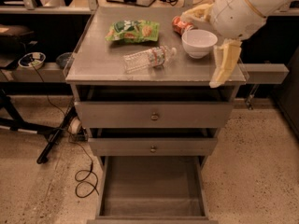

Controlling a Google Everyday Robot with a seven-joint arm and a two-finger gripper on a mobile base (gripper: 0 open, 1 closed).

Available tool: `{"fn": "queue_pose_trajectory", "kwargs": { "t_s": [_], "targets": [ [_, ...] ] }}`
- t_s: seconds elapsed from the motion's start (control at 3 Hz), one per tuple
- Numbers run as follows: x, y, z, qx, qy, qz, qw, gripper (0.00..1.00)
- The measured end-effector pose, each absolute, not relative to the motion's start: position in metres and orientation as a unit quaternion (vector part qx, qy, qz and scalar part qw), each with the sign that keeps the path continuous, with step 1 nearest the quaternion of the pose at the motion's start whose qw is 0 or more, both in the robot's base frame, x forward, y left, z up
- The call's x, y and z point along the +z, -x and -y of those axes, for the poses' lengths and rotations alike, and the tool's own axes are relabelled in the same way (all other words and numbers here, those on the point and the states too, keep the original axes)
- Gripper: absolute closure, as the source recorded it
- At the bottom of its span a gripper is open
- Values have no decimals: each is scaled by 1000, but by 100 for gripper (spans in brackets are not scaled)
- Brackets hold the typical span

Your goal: Place water bottle into bottom drawer

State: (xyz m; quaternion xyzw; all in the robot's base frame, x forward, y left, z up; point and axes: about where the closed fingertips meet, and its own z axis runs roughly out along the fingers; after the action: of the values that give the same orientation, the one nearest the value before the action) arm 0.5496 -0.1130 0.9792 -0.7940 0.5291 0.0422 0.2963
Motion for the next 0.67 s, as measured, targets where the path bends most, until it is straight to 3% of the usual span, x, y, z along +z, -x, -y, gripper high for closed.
{"fn": "queue_pose_trajectory", "kwargs": {
  "t_s": [0.67],
  "targets": [
    [963,-600,84,57,801,-520,291,0]
  ]
}}
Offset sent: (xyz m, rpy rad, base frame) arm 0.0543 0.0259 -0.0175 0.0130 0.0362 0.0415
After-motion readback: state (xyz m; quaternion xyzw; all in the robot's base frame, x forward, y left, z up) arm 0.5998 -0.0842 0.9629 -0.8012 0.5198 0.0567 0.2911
